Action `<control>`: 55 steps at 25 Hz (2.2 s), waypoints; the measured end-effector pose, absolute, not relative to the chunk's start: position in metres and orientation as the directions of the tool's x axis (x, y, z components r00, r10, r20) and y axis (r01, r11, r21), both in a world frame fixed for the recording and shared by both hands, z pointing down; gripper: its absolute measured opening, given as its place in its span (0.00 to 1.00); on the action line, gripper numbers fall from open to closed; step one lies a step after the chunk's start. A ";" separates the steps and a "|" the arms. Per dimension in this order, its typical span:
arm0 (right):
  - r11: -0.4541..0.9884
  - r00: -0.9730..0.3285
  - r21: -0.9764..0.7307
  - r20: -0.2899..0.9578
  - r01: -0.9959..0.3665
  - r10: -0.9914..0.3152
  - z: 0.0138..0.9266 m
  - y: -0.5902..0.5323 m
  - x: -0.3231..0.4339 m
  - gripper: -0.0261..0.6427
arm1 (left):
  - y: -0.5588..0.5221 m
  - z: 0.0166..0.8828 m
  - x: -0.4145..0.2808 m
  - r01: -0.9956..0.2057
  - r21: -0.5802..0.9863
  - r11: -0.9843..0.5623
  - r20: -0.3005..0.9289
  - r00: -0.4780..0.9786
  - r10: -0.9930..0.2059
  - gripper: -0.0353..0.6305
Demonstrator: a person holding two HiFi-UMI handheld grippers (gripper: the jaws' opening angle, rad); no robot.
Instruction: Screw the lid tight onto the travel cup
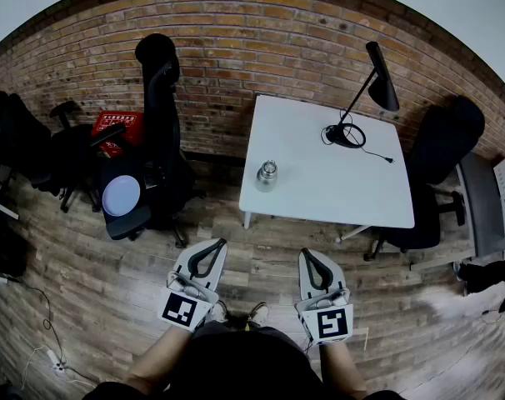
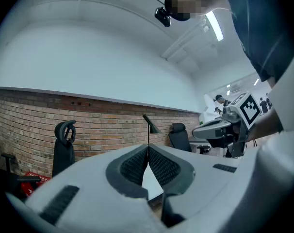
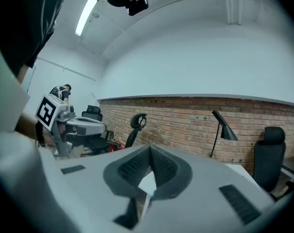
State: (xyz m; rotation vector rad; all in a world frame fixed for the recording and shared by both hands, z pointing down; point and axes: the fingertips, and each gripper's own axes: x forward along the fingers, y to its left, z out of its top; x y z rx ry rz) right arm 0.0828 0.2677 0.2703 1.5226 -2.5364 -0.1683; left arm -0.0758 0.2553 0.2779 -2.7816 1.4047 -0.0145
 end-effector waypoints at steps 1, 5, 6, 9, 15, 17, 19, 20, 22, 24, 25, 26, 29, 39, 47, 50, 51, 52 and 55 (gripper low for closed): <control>0.473 -0.462 0.180 0.105 -0.862 -0.881 0.272 0.268 0.082 0.06 | 0.255 0.279 -0.076 -0.806 -0.026 -0.592 0.000 0.592 -0.806 0.09; 0.505 -0.495 0.139 0.102 -0.852 -0.863 0.273 0.269 0.083 0.06 | 0.254 0.284 -0.075 -0.812 -0.023 -0.583 0.016 0.583 -0.812 0.09; 0.516 -0.508 0.131 0.090 -0.847 -0.857 0.273 0.268 0.085 0.06 | 0.253 0.285 -0.074 -0.814 -0.023 -0.581 0.020 0.581 -0.814 0.09; 0.533 -0.525 0.133 0.089 -0.836 -0.846 0.276 0.268 0.092 0.06 | 0.253 0.285 -0.065 -0.818 -0.025 -0.575 0.025 0.575 -0.818 0.09; 0.557 -0.544 0.118 0.125 -0.822 -0.830 0.293 0.270 0.114 0.06 | 0.253 0.288 -0.049 -0.834 -0.036 -0.550 0.036 0.549 -0.835 0.09; 0.554 -0.541 0.097 0.136 -0.826 -0.830 0.299 0.273 0.118 0.06 | 0.255 0.293 -0.048 -0.833 -0.039 -0.552 0.050 0.550 -0.834 0.09; 0.555 -0.540 0.084 0.149 -0.828 -0.828 0.304 0.273 0.120 0.06 | 0.254 0.299 -0.048 -0.834 -0.031 -0.550 0.067 0.548 -0.834 0.09; 0.556 -0.540 0.085 0.156 -0.827 -0.827 0.307 0.270 0.120 0.06 | 0.251 0.301 -0.049 -0.836 -0.025 -0.548 0.070 0.545 -0.835 0.09; 0.561 -0.542 0.091 0.175 -0.823 -0.822 0.311 0.263 0.118 0.06 | 0.242 0.307 -0.049 -0.837 -0.018 -0.547 0.072 0.545 -0.836 0.09; 0.563 -0.543 0.084 0.182 -0.822 -0.820 0.315 0.252 0.114 0.06 | 0.230 0.318 -0.049 -0.831 -0.020 -0.556 0.077 0.553 -0.830 0.09; 0.561 -0.540 0.084 0.183 -0.824 -0.821 0.316 0.245 0.112 0.06 | 0.223 0.322 -0.050 -0.827 -0.019 -0.562 0.077 0.559 -0.826 0.09; 0.558 -0.537 0.085 0.187 -0.825 -0.823 0.318 0.237 0.111 0.06 | 0.214 0.323 -0.050 -0.824 -0.008 -0.567 0.073 0.565 -0.822 0.09; 0.557 -0.530 0.089 0.214 -0.826 -0.821 0.321 0.211 0.107 0.06 | 0.185 0.325 -0.050 -0.817 0.022 -0.576 0.070 0.576 -0.815 0.09; 0.544 -0.502 0.133 0.257 -0.828 -0.826 0.313 0.093 0.072 0.06 | 0.071 0.330 -0.067 -0.767 0.067 -0.638 0.065 0.641 -0.765 0.09; 0.484 -0.433 0.136 0.288 -0.865 -0.854 0.312 0.051 0.062 0.06 | 0.017 0.357 -0.064 -0.696 0.130 -0.706 0.096 0.717 -0.690 0.09; 0.476 -0.418 0.143 0.309 -0.867 -0.854 0.314 0.044 0.069 0.06 | 0.003 0.372 -0.053 -0.672 0.083 -0.735 0.091 0.740 -0.666 0.09; 0.475 -0.416 0.143 0.312 -0.868 -0.854 0.314 0.042 0.072 0.06 | 0.000 0.375 -0.049 -0.670 0.086 -0.737 0.094 0.742 -0.664 0.09; 0.474 -0.416 0.141 0.312 -0.869 -0.854 0.313 0.039 0.076 0.06 | -0.003 0.375 -0.045 -0.671 0.098 -0.735 0.100 0.741 -0.664 0.09; 0.483 -0.432 0.129 0.296 -0.866 -0.852 0.313 0.029 0.086 0.06 | -0.011 0.369 -0.036 -0.686 0.099 -0.721 0.103 0.728 -0.678 0.09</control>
